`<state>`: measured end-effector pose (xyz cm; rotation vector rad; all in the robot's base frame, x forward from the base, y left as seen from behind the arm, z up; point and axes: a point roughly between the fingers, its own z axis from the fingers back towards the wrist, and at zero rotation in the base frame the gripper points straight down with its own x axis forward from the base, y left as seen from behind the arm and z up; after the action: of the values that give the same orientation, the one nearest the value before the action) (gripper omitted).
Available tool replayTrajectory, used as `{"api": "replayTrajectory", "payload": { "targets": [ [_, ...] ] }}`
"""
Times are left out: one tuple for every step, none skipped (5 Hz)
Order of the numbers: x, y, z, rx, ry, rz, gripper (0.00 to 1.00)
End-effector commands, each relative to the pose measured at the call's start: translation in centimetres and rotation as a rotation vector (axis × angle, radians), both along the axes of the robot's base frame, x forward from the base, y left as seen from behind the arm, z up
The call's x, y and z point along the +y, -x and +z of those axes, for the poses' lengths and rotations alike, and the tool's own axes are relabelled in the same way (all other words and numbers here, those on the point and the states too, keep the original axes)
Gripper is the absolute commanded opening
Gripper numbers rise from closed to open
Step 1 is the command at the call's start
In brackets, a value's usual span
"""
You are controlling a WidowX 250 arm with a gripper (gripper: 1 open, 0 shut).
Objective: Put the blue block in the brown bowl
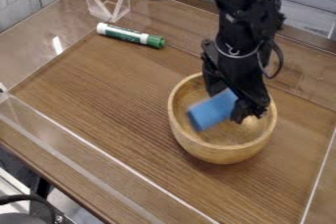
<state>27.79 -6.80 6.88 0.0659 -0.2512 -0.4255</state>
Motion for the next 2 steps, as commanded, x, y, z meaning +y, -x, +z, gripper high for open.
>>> {"api": "replayTrajectory", "payload": {
  "targets": [
    [-0.62,-0.34,0.65,-0.031,0.015,0.004,1.0],
    [-0.76,-0.05,0.38,-0.02,0.015,0.007,1.0]
  ]
}}
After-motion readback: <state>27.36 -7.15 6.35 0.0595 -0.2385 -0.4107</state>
